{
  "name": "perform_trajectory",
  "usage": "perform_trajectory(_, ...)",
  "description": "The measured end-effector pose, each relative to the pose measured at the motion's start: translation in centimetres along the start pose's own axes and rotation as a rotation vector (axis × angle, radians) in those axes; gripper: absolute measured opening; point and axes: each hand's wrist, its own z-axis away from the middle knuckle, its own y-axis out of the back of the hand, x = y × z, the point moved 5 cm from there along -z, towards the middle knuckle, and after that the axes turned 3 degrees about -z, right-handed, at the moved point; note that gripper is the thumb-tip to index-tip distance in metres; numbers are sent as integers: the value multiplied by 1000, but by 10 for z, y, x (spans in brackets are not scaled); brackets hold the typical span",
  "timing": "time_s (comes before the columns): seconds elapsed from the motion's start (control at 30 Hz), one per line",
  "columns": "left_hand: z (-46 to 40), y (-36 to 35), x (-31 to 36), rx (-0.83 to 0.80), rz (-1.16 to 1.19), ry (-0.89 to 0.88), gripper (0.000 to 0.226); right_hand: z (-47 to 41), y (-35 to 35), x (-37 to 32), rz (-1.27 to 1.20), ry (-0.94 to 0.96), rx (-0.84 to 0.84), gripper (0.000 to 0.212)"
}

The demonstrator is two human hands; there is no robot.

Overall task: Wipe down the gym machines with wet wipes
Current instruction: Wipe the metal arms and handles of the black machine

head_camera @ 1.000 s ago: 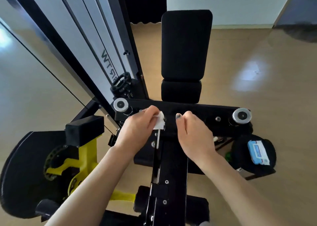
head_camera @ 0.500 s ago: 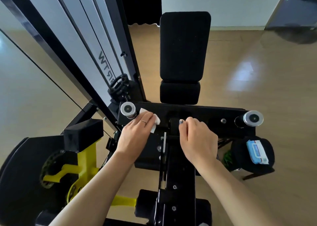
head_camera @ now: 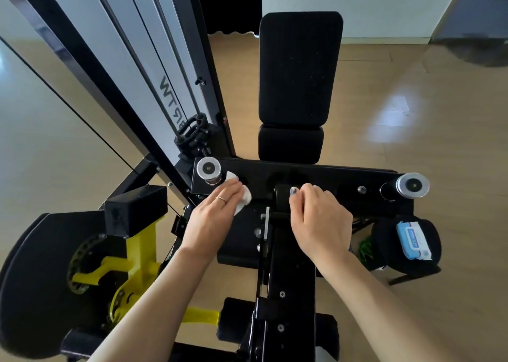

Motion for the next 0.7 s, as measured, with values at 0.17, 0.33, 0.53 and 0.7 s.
perform_trajectory(0.17, 20, 11, -23, 98, 9, 53, 39, 1, -1, 1, 20, 5, 9, 43)
perform_trajectory(0.33, 29, 29, -57, 318, 182, 612, 20, 2, -2, 1, 47, 15, 10, 45)
perform_trajectory(0.53, 2, 49, -57, 501, 451, 890, 13, 1, -3, -1, 82, 16, 16, 44)
perform_trajectory(0.7, -5, 27, -40, 272, 345, 581, 10, 2, -4, -1, 94, 27, 25, 42)
